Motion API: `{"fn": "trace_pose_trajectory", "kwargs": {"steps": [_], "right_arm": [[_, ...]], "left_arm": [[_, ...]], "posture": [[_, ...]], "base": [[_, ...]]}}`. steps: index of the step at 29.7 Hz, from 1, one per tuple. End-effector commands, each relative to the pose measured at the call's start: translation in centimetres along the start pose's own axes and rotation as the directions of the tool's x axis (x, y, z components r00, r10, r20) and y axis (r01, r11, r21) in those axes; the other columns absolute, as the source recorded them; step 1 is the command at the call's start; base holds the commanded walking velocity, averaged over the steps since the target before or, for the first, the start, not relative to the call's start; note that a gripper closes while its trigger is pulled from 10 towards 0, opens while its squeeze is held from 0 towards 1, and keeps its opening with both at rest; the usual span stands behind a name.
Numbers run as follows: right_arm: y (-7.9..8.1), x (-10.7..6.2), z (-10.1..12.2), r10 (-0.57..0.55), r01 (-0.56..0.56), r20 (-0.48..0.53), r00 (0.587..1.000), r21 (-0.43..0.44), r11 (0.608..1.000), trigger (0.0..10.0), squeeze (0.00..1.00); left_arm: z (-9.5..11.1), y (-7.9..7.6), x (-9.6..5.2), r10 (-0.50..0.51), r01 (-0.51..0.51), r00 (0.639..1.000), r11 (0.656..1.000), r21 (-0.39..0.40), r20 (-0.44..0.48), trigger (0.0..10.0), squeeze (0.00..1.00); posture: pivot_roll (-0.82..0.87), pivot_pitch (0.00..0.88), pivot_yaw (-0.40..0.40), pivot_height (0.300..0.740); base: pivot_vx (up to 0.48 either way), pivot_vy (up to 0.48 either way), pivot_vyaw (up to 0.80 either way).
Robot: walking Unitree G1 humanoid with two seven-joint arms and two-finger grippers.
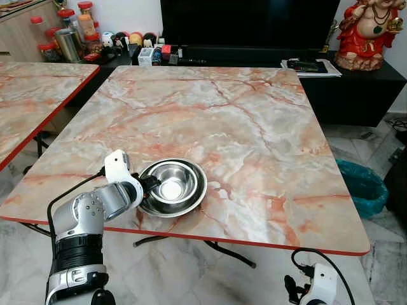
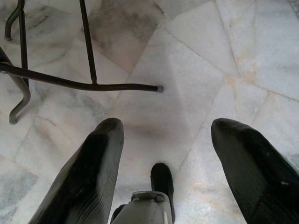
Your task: Setting the table
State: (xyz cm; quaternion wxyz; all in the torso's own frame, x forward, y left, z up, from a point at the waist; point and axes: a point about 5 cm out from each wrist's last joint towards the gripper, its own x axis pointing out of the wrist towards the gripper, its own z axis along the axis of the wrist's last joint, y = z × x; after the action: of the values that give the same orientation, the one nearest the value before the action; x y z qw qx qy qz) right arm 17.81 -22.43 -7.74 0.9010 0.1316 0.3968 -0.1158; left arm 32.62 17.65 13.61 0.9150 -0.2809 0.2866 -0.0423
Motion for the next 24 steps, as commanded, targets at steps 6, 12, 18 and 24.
{"fn": "trace_pose_trajectory", "kwargs": {"steps": [6, 12, 18, 24], "right_arm": [[-0.04, 0.05, 0.45, 0.005, -0.004, 0.020, 1.000, -0.012, 1.000, 10.0, 0.00], [-0.06, 0.04, 0.46, 0.004, -0.003, 0.023, 1.000, -0.012, 1.000, 10.0, 0.00], [-0.07, 0.04, 0.47, 0.004, -0.004, 0.023, 1.000, -0.013, 1.000, 10.0, 0.00], [-0.09, 0.05, 0.53, 0.006, -0.006, 0.024, 1.000, -0.014, 1.000, 10.0, 0.00]], "left_arm": [[-0.15, 0.47, 0.03, 0.026, -0.026, 1.000, 1.000, -0.008, -0.011, 10.0, 0.40], [-0.18, 0.39, 0.11, 0.025, -0.025, 1.000, 1.000, -0.006, -0.010, 10.0, 0.71], [-0.14, 0.35, 0.13, 0.025, -0.025, 1.000, 1.000, -0.005, -0.008, 10.0, 0.67], [0.66, 0.12, -0.08, 0.025, -0.025, 1.000, 1.000, 0.004, 0.017, 10.0, 0.00]], "posture": [[0.04, 0.023, 0.003, 0.736], [0.04, 0.019, 0.003, 0.736], [0.04, 0.016, 0.003, 0.736], [0.04, 0.017, 0.000, 0.736]], "base": [[0.000, 0.000, 0.00], [0.000, 0.000, 0.00], [0.000, 0.000, 0.00], [0.000, 0.000, 0.00]]}}
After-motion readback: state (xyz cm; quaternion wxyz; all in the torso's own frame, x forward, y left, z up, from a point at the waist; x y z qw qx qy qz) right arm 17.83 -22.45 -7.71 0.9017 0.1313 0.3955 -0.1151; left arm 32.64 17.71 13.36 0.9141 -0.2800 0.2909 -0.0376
